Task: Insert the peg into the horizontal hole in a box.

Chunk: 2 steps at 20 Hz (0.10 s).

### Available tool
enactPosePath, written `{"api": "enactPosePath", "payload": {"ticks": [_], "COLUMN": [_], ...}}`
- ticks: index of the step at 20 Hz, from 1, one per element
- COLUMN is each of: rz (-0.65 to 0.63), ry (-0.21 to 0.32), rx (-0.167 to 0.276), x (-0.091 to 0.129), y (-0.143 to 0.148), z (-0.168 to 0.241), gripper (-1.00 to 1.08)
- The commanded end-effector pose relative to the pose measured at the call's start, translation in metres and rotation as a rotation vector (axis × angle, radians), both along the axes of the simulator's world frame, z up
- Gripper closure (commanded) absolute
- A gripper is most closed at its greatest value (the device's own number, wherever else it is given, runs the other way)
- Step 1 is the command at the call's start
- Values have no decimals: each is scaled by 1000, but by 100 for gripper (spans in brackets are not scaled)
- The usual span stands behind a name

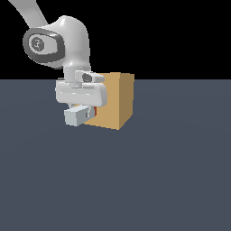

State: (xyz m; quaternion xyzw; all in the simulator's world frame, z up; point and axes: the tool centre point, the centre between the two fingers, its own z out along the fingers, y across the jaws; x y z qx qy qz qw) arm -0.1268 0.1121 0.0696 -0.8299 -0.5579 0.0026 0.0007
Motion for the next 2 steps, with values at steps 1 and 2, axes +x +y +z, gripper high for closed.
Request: {"api": "enactPosePath", "payload": {"ticks": [1, 2], "rz": [2, 2], "ry": [-9, -9], "rx": [3, 3], "x": [6, 6], "y": [8, 8], "z": [2, 2], "gripper": [108, 108]}}
